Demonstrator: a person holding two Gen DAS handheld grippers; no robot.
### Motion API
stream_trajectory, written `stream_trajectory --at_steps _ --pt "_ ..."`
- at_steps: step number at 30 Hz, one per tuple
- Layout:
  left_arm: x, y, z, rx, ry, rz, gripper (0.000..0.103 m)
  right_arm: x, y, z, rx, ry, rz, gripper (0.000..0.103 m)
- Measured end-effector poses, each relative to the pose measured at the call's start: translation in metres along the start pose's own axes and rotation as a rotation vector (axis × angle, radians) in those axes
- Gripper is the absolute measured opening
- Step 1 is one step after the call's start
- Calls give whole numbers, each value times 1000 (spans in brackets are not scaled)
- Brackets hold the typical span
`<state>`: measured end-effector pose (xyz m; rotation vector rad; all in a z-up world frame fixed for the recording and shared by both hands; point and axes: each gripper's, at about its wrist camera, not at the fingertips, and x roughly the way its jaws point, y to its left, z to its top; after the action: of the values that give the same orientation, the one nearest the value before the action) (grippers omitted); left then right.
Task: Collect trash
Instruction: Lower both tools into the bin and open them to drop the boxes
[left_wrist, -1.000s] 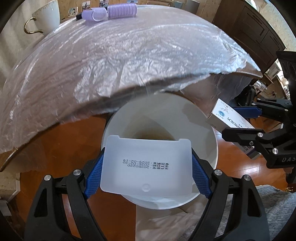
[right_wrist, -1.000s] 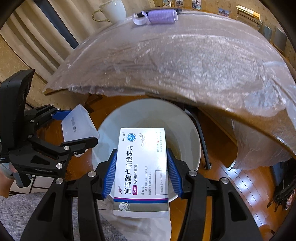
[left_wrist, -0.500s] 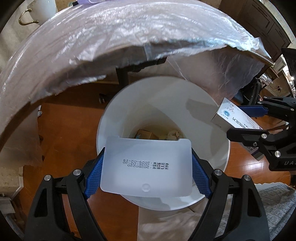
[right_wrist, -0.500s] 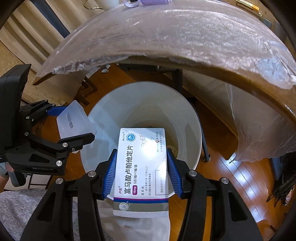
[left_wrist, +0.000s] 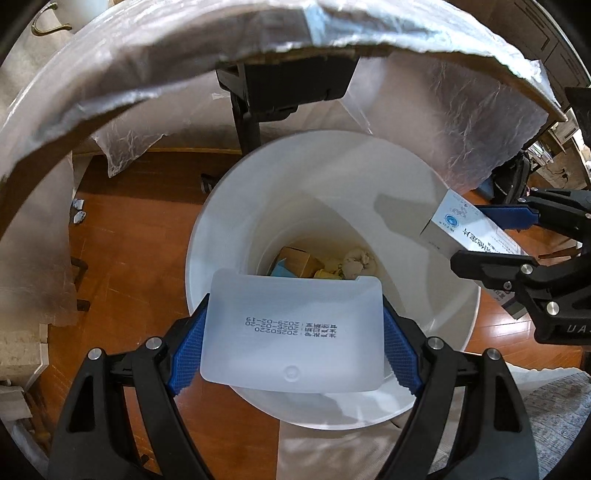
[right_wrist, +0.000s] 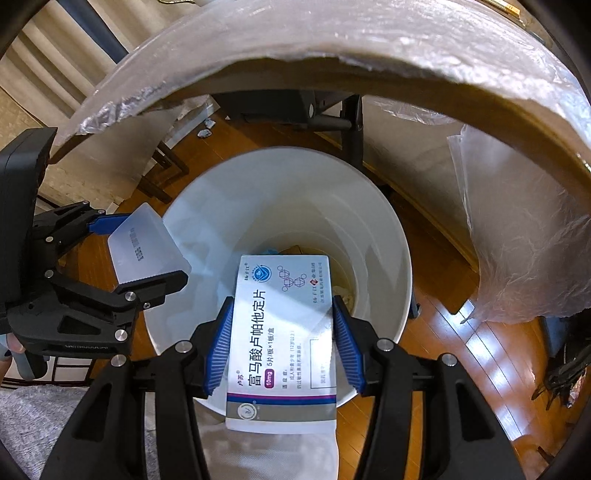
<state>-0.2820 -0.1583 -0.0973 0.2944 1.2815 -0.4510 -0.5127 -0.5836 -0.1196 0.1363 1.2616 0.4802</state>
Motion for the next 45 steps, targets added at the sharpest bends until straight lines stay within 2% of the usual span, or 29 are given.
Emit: stream_trajectory --at_steps 16,45 --pt "20 1 1 25 25 38 84 28 1 0 16 24 -33 50" --pt "28 1 5 58 3 69 84 25 4 7 9 -11 -45 51"
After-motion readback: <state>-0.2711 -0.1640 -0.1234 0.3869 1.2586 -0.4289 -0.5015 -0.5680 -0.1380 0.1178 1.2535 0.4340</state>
